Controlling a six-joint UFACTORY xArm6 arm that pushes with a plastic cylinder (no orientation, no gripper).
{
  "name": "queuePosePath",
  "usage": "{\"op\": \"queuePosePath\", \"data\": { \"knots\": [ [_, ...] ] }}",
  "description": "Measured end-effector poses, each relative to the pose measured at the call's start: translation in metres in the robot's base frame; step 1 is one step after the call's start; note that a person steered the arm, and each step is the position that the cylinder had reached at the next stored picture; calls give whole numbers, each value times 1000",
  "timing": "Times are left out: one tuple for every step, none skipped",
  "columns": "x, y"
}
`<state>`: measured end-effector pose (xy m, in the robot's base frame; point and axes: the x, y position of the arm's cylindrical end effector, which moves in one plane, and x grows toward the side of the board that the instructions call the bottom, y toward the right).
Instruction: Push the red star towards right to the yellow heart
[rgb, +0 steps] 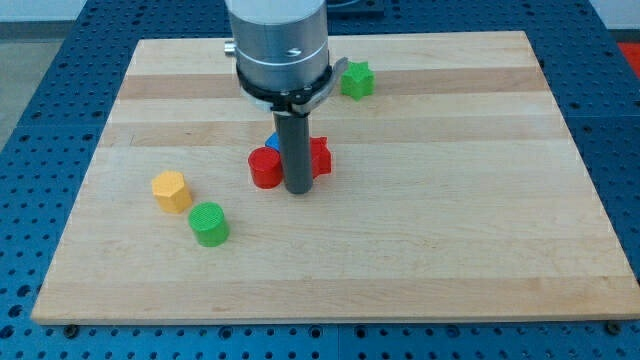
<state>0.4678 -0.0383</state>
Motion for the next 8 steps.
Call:
{"op": "queuePosePath", "data": {
  "knots": [
    [-12,15],
    [-13,20],
    [-22,31],
    [-22,31],
    [-47,31],
    [-54,32],
    [-63,33],
    [-63,33]
  ]
}}
